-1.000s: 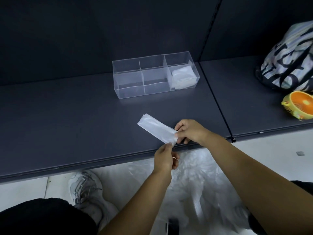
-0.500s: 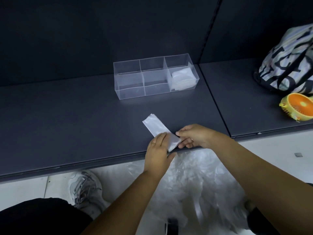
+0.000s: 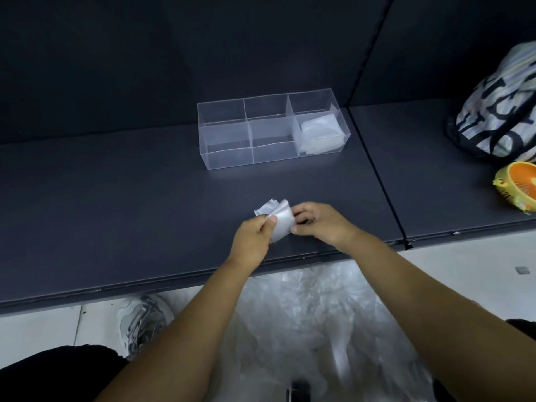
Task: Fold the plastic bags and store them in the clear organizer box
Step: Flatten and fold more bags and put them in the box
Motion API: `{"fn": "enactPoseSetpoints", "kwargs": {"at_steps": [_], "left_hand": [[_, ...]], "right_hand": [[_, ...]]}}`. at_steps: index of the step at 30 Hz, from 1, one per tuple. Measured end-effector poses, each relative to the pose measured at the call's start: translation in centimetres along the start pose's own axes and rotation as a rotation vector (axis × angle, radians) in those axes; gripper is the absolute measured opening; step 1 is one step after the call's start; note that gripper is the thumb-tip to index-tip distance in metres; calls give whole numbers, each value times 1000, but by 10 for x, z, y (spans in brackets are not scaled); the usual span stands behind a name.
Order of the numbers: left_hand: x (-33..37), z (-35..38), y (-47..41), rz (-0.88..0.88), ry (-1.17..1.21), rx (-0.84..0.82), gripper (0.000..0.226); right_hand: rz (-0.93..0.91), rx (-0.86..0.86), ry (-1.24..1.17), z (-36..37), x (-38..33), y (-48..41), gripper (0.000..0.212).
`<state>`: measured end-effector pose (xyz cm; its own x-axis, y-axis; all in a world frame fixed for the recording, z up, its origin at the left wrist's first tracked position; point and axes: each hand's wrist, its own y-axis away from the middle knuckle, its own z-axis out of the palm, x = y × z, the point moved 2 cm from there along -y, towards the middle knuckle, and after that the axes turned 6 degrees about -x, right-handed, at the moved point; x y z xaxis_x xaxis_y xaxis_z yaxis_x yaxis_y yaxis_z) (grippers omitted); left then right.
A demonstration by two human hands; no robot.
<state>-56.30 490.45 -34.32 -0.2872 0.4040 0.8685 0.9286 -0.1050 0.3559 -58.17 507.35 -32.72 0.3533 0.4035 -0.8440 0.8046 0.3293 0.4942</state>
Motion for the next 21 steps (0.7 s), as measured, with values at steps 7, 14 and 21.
{"fn": "enactPoseSetpoints", "kwargs": {"at_steps": [7, 14, 21], "left_hand": [[-5, -4, -21, -227, 234, 199, 22], [-6, 5, -9, 389, -814, 171, 41], [-34, 1, -21, 233, -1066, -53, 78]], "right_hand": [[94, 300, 128, 12, 7, -26, 20], [155, 330, 185, 14, 0, -30, 18], [93, 499, 303, 31, 6, -16, 20]]}}
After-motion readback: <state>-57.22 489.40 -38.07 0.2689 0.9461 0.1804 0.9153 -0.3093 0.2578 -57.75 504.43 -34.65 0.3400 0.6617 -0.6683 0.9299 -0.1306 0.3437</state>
